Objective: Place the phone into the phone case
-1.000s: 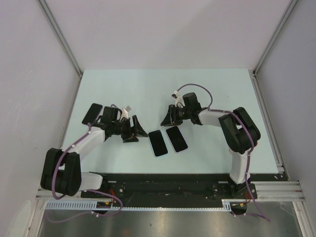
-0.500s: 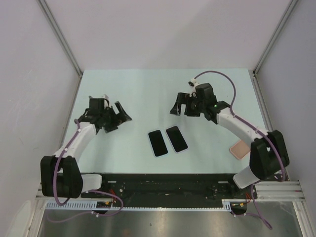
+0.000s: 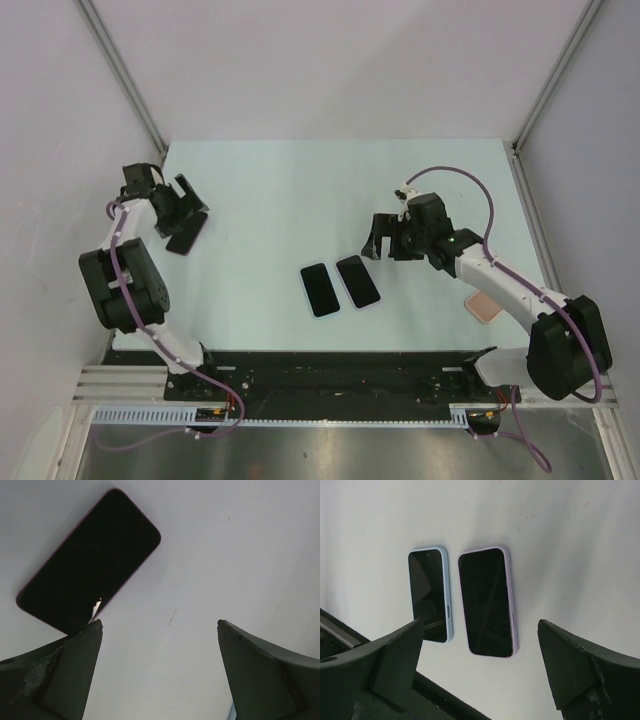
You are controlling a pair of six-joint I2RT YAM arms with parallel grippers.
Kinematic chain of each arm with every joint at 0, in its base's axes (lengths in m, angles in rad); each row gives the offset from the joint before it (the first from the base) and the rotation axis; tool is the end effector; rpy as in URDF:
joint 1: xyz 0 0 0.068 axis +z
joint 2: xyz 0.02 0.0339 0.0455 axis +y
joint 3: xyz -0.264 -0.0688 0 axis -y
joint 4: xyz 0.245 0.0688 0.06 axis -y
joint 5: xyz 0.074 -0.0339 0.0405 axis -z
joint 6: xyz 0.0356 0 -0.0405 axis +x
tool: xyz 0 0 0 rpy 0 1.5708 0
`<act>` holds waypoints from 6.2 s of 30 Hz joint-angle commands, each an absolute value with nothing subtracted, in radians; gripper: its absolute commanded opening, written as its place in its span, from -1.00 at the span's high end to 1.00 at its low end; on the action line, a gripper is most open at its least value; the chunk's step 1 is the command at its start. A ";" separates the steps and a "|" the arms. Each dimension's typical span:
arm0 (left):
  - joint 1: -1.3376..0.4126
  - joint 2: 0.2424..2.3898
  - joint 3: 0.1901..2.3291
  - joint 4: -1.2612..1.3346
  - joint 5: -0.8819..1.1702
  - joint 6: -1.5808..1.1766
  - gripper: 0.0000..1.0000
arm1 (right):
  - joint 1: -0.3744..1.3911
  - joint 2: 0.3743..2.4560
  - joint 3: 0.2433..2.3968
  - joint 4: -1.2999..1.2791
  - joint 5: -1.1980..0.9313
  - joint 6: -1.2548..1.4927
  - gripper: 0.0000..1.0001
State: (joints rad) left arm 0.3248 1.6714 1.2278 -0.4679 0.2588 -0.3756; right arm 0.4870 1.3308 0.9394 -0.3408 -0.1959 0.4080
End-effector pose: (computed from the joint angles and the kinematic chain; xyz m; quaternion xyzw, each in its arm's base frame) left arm 0.3441 0.1062 0.2395 -0.2827 0.8956 -0.1302 0.3178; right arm 0.2509 0.1407 0.2591 -0.0757 0.9067 0.2558 0.3266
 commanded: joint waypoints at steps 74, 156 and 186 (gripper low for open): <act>0.167 1.839 1.226 -0.514 0.015 0.015 -0.90 | 0.382 1.216 0.819 -0.095 -0.545 0.420 -0.99; 0.095 1.776 1.258 -0.623 -0.115 -0.245 -0.91 | -0.149 1.649 0.888 -0.479 0.074 0.500 0.77; 0.097 1.836 1.229 -0.578 -0.046 -0.147 -0.99 | 0.204 1.648 0.893 -0.239 -0.422 0.213 0.24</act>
